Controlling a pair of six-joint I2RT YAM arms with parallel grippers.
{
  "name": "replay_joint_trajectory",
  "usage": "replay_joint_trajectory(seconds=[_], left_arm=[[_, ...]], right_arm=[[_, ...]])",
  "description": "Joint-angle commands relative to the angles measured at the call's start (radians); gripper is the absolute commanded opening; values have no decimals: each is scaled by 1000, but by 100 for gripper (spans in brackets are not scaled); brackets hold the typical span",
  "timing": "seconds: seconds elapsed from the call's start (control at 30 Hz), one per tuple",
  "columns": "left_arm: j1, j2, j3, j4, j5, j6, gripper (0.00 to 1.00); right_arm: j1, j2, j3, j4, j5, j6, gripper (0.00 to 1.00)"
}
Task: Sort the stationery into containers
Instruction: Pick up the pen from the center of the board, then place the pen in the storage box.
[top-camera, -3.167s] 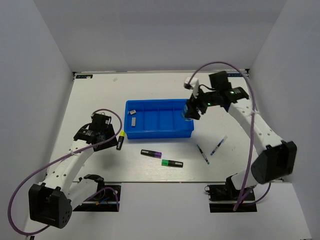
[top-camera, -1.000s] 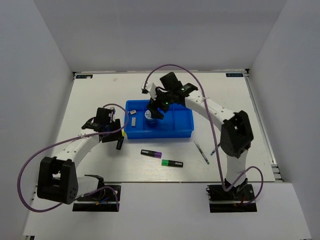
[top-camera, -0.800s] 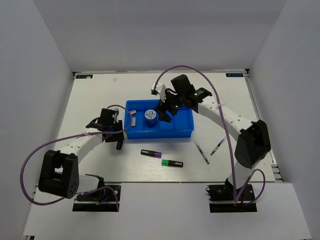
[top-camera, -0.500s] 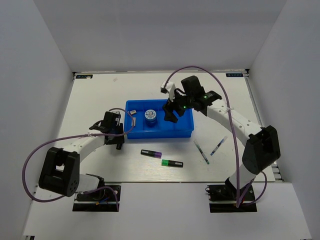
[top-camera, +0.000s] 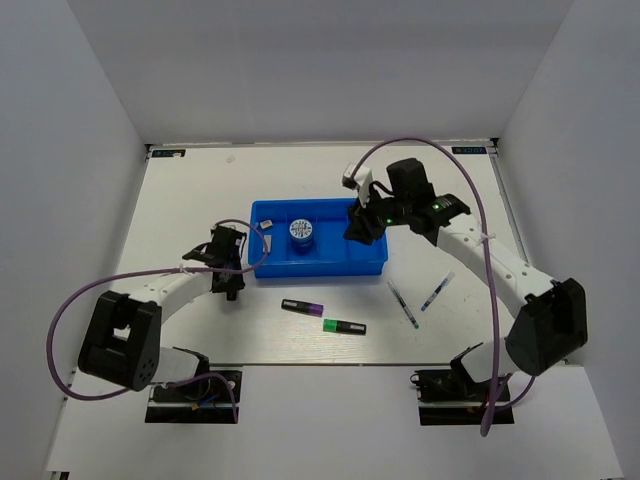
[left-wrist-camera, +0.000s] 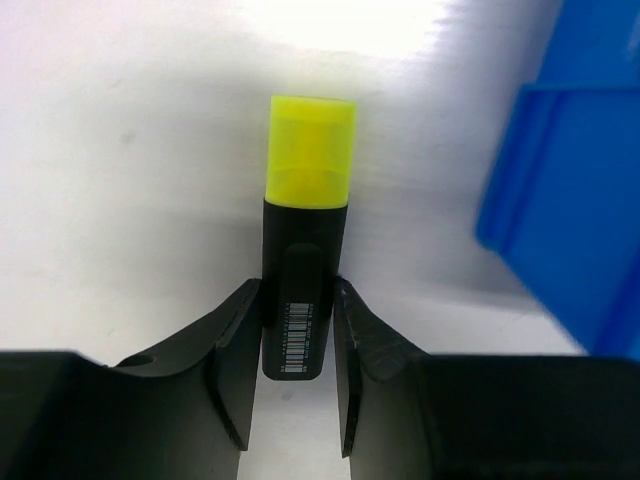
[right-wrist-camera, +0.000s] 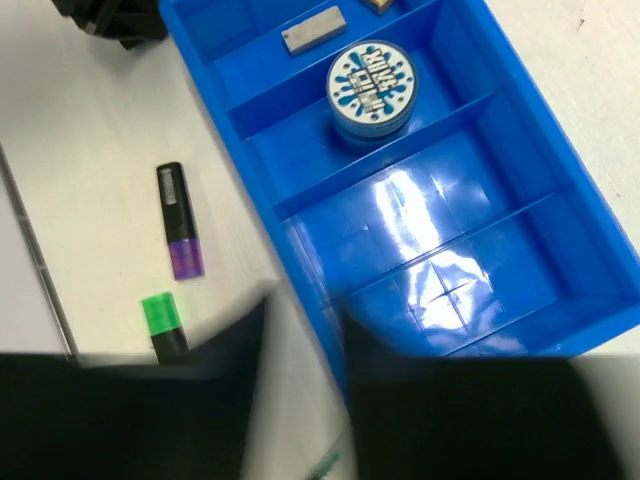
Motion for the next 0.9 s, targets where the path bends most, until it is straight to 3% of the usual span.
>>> replay_joint_trajectory(seconds=[0.0, 0.03, 0.2, 0.23, 0.27, 0.33, 0.4, 0.47, 0.63, 0.87], left_arm=[[-1, -127, 38, -116, -90, -66, 7], [-3, -153, 49, -142, -97, -72, 5], [-44, -273, 185, -208, -66, -82, 4], [-53, -276, 231, -211, -57, -82, 4], [-62, -275, 271, -208, -48, -76, 4], [-105, -263, 343, -182, 2, -74, 4], [-142, -209, 378, -149, 36, -75, 4], [-205, -120, 454, -109, 66, -74, 4], [-349, 98, 612, -65, 47, -91, 4], [-438, 351, 776, -16, -25, -164, 5]], right_arm=[[-8, -69, -47, 3, 7, 23, 6], [-7, -90, -59, -6, 24, 26, 0], [-8, -190, -188, -27, 67, -5, 0], [-11, -206, -202, -34, 46, -17, 24], [-8, -230, -226, -70, 6, -48, 40], [-4, -244, -247, -118, -91, -121, 61], [-2, -252, -267, -193, -130, -144, 61], [1, -252, -300, -214, -173, -181, 55], [31, -281, -395, -213, -180, -201, 56], [78, -299, -510, -156, -103, -261, 60]])
